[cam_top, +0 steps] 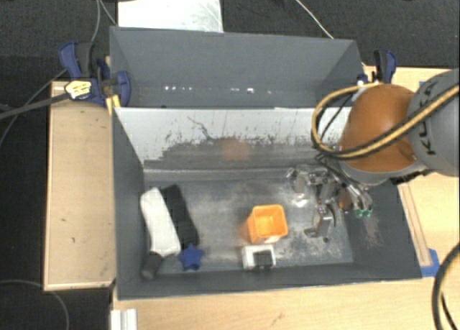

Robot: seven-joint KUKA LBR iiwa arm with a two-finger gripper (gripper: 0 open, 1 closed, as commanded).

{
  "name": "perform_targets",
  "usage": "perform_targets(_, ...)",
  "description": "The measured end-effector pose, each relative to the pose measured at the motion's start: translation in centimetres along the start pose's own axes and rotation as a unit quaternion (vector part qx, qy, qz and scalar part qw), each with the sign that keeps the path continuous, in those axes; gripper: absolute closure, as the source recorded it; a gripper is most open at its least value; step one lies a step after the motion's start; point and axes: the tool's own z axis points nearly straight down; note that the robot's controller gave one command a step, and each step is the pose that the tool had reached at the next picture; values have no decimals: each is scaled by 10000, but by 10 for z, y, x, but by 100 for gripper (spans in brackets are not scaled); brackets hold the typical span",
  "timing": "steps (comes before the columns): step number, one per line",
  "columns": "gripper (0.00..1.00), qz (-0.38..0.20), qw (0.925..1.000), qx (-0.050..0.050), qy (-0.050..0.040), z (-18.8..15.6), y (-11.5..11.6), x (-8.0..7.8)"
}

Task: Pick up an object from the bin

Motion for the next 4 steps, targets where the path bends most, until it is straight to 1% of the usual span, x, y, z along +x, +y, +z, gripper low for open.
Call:
perform_targets(1,0,-672,9977,5,-18,37,48,-26)
perform_targets(2,0,-1061,9944,-1,-5,52,62,7)
perform_targets(3,0,662,9978,2,-39,55,84,36)
perform_targets(4,100,-354,9994,1,-14,57,88,9)
